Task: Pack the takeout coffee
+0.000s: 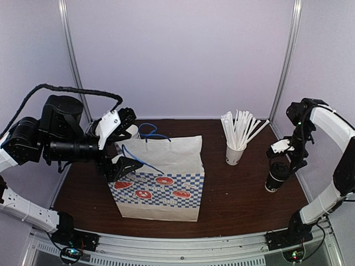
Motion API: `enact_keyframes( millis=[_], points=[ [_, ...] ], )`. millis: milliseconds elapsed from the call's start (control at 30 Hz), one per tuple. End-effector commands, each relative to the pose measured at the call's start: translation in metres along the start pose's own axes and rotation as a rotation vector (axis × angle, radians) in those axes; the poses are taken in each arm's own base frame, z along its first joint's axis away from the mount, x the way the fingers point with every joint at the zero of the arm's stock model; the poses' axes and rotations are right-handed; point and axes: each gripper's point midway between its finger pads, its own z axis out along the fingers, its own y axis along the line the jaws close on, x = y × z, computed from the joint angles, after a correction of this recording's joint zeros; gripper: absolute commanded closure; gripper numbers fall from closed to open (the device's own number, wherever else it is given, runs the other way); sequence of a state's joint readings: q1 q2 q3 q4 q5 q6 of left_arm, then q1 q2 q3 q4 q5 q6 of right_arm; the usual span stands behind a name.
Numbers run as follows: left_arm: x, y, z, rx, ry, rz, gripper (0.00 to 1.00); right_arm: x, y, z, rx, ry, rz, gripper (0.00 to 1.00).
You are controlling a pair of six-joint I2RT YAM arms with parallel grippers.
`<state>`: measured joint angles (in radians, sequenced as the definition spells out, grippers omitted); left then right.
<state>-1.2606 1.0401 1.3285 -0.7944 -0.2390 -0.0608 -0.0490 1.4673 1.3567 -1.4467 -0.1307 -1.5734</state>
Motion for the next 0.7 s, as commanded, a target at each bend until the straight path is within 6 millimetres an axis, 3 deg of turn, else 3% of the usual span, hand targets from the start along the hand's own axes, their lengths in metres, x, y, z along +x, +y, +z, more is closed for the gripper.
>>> enact_keyframes(
  millis=[0, 333, 667],
  points=[
    [-0.006, 0.0, -0.003, 0.003, -0.04, -0.025, 0.07, -0.005, 0.004, 0.003, 0.0, 0.038, -0.107, 0.06],
    [-0.006, 0.001, -0.002, -0.008, -0.038, -0.017, 0.07, -0.009, 0.003, 0.03, -0.004, 0.09, -0.138, 0.07],
    [-0.004, 0.0, 0.002, -0.005, -0.027, -0.012, 0.07, -0.014, 0.001, 0.037, 0.02, 0.061, -0.106, 0.12]
  ],
)
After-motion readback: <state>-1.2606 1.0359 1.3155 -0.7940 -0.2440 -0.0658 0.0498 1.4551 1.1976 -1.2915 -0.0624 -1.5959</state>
